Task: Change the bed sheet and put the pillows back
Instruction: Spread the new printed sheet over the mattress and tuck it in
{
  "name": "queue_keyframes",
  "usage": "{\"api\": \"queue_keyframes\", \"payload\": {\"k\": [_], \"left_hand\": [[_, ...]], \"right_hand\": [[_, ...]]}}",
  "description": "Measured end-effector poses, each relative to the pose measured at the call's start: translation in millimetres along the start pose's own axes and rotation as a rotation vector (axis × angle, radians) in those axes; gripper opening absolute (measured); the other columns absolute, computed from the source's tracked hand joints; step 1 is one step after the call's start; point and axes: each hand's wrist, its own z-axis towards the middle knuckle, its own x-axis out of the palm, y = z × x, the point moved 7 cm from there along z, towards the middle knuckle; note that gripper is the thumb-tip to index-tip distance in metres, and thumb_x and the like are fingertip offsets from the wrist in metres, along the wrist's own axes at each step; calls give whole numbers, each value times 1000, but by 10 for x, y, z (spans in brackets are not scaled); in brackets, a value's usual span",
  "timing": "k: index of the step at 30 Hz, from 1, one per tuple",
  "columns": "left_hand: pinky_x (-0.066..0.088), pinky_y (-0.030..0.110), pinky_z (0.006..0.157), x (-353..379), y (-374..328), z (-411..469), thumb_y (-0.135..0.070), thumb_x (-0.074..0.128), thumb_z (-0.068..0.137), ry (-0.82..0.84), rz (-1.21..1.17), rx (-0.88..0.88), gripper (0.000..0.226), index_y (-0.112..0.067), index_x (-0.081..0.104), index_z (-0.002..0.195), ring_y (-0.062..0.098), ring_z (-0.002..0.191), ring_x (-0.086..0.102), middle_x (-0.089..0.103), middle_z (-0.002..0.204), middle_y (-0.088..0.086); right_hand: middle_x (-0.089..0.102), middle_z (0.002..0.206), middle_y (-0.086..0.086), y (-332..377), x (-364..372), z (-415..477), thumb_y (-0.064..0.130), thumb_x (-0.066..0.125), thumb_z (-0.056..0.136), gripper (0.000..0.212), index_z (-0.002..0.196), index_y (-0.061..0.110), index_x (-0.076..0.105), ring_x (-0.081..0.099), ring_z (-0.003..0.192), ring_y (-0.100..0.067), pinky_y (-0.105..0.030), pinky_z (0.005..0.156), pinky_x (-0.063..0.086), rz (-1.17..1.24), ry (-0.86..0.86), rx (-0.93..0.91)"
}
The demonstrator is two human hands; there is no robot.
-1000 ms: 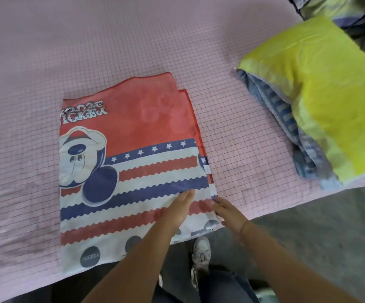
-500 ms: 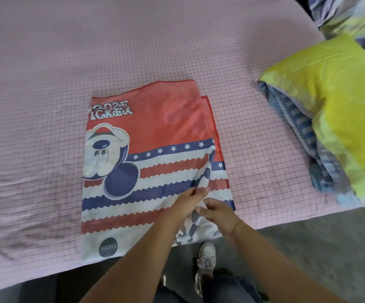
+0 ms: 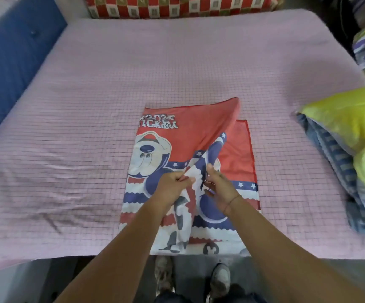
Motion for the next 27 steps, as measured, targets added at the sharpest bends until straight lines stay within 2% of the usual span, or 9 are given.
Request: {"api": "queue_keyframes", "payload": {"k": [3,7,9,12,18,20,22,25,27], "left_hand": [[45,27,67,-366,-169,-151,-15,72,86,-7,4,52,23,-19,65,64,13,65,51,58,63,-3],[54,27,82,-892,-343,-332,-8,70,86,24,-79,97,16,-17,75,98,17,87,68,74,96,7],[58,30,81,-1328,-346,-384,-6,69,87,44,-120,109,18,-17,74,100,21,90,72,76,97,8],[59,28,72,-1762,-293,-429,-6,69,88,67,-140,62,17,-16,74,100,20,80,73,76,89,3],[55,25,69,-2738,-228,-450,-10,68,89,170,-120,57,18,-11,74,106,16,79,71,76,90,5],[54,22,68,-2972,-232,-439,-10,67,90,194,-111,44,19,-11,74,108,13,78,71,76,90,2],[55,23,68,-3177,-213,-407,-10,67,90,186,-115,33,18,-12,74,107,13,77,71,76,89,2],[55,25,65,-3503,-134,-338,-11,67,90,115,-171,-5,17,-11,74,105,15,75,71,75,88,4],[57,27,66,-3739,-72,-289,-14,68,89,48,-208,-37,16,-10,73,104,18,76,71,75,91,8]], "right_hand": [[63,99,8,106,326,124,53,60,87,33,104,24,60,55,97,-14,-36,87,42,0,-40,26],[62,89,4,338,857,274,67,70,66,61,102,18,61,57,80,-13,-34,75,47,23,-87,-12],[61,116,0,396,1234,412,78,68,54,83,113,20,61,58,103,-21,-39,90,50,6,-112,-14],[42,146,-3,533,1565,642,73,58,75,86,138,15,48,37,136,-24,-45,114,30,55,-134,5],[28,154,-5,742,2619,1013,65,86,45,138,154,18,15,38,135,-30,-47,109,36,-57,-320,-107],[23,156,-11,694,2944,1175,40,84,67,115,153,21,10,36,136,-34,-51,108,37,-189,-339,-124],[36,149,-11,574,3198,1308,23,68,86,72,147,13,31,43,130,-30,-46,106,40,-375,-252,-48],[64,111,-5,526,3298,1389,15,67,87,22,109,10,63,56,99,-23,-41,97,48,-359,-240,-90],[67,79,-4,513,3444,1386,16,72,84,6,84,14,66,59,83,-24,-38,81,54,-196,-182,-147]]}}
